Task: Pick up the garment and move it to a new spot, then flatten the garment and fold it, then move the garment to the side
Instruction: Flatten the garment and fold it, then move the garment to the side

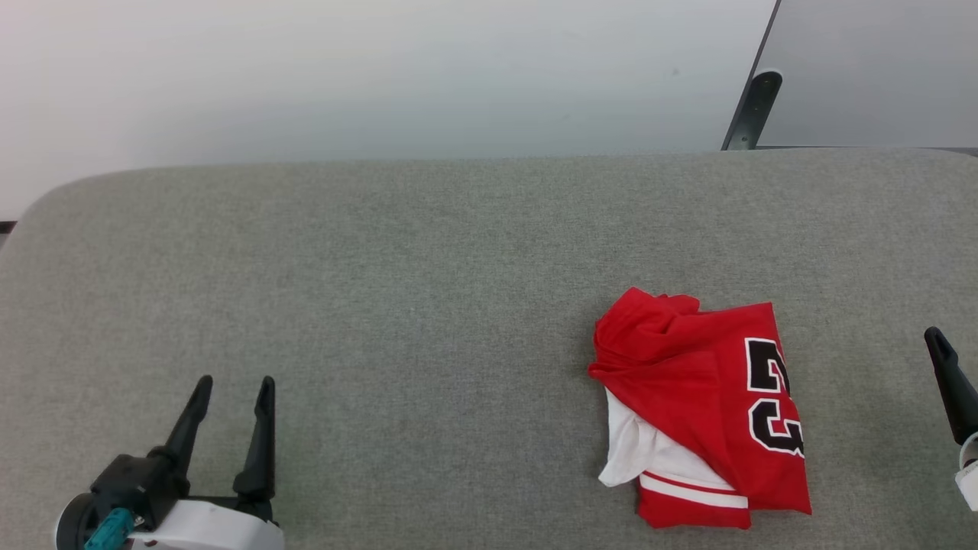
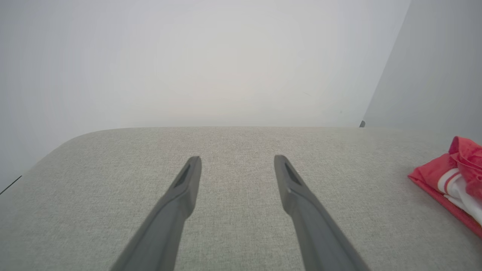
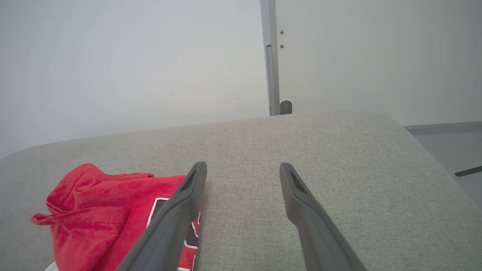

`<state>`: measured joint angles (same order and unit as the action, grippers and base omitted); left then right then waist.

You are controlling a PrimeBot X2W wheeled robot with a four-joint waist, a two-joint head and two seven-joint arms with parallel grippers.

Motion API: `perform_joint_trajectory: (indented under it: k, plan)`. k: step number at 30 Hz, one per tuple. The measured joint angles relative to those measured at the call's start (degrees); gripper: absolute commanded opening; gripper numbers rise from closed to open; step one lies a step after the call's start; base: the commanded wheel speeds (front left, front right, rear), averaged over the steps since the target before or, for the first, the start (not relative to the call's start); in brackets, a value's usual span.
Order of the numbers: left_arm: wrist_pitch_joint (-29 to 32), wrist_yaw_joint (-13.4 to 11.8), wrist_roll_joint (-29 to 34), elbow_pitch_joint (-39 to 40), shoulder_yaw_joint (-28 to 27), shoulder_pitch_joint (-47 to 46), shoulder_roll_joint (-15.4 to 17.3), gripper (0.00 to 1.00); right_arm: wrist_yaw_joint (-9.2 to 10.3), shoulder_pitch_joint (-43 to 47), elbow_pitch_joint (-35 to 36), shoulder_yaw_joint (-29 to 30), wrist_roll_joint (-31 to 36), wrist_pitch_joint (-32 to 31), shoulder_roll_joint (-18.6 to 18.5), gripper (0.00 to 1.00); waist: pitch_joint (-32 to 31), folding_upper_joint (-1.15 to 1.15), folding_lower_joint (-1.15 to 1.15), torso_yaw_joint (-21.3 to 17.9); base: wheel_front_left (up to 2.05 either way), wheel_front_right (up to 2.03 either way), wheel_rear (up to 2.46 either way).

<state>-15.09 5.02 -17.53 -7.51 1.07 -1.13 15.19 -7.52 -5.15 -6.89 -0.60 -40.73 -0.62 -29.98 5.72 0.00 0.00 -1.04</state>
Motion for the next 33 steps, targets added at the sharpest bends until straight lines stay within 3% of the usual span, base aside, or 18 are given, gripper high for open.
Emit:
perform_joint_trajectory:
  k: [27, 33]
  plan:
    - [0.44, -0.96, -0.29, 1.23, 1.70, -0.53, 0.43, 1.00, 0.00, 0.35, 3.24, 2.07, 1.88, -4.12, 1.91, 1.00, 1.05, 0.00, 0.00, 0.33, 0.00, 0.00, 0.00]
    - [0.45, -1.00, -0.60, 1.41, 2.66, -1.94, -0.36, 1.00, 0.00, -2.77, 4.68, -2.19, 1.82, -11.77, -1.15, 1.00, 2.38, 0.00, 0.00, 0.73, 0.00, 0.00, 0.00]
